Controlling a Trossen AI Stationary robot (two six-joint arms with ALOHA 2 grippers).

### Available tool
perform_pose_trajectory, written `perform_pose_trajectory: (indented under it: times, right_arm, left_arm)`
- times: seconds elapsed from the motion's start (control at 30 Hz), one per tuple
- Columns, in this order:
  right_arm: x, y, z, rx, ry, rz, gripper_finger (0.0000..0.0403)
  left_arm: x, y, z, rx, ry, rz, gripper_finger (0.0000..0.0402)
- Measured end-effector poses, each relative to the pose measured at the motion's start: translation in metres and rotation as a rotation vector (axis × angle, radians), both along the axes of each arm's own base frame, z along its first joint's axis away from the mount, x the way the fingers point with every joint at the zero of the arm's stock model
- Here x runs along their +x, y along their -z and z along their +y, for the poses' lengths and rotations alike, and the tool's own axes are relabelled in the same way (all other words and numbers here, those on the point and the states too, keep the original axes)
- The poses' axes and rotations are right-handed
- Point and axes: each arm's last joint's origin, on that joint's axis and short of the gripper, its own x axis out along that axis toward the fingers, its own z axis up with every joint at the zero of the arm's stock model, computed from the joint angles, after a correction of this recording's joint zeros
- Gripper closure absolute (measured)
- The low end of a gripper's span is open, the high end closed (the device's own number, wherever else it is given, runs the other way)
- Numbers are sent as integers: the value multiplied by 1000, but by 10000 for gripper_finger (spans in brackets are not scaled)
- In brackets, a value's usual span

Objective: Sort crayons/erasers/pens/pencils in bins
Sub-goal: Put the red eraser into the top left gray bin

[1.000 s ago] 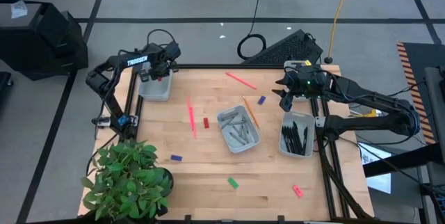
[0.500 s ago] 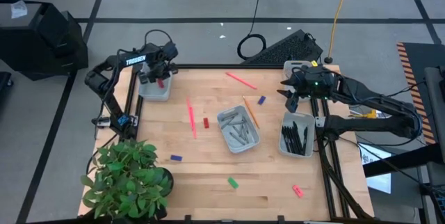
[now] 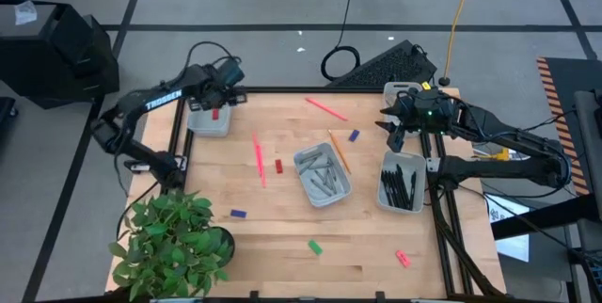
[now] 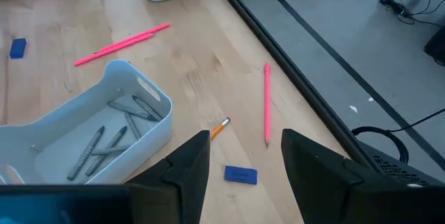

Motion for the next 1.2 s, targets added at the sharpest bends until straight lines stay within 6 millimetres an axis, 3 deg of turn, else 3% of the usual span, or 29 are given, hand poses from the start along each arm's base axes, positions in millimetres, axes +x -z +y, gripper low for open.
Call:
perform_pose_trajectory:
  times: [0.13, 0.27, 0.43, 0.57, 0.83, 1.2]
  right_arm:
    - [3, -3, -1, -51, -28, -11, 232]
    - [6, -6, -2, -104, -49, -39, 232]
    - [7, -6, -2, -81, -34, -54, 232]
    - [6, -4, -2, -18, 2, -50, 232]
    - [-3, 9, 1, 142, 92, 40, 232]
    - [-5, 14, 8, 162, 60, 115, 232]
  left_arm:
    - [22, -13, -38, 24, 117, -72, 188]
    - [48, -11, -77, -11, 214, -113, 188]
    - [84, 8, -124, -66, 247, -156, 188]
    - [114, 30, -147, -107, 236, -235, 188]
    - [144, 81, -156, -171, 88, -234, 188]
    - [148, 89, -148, -132, -126, -288, 188]
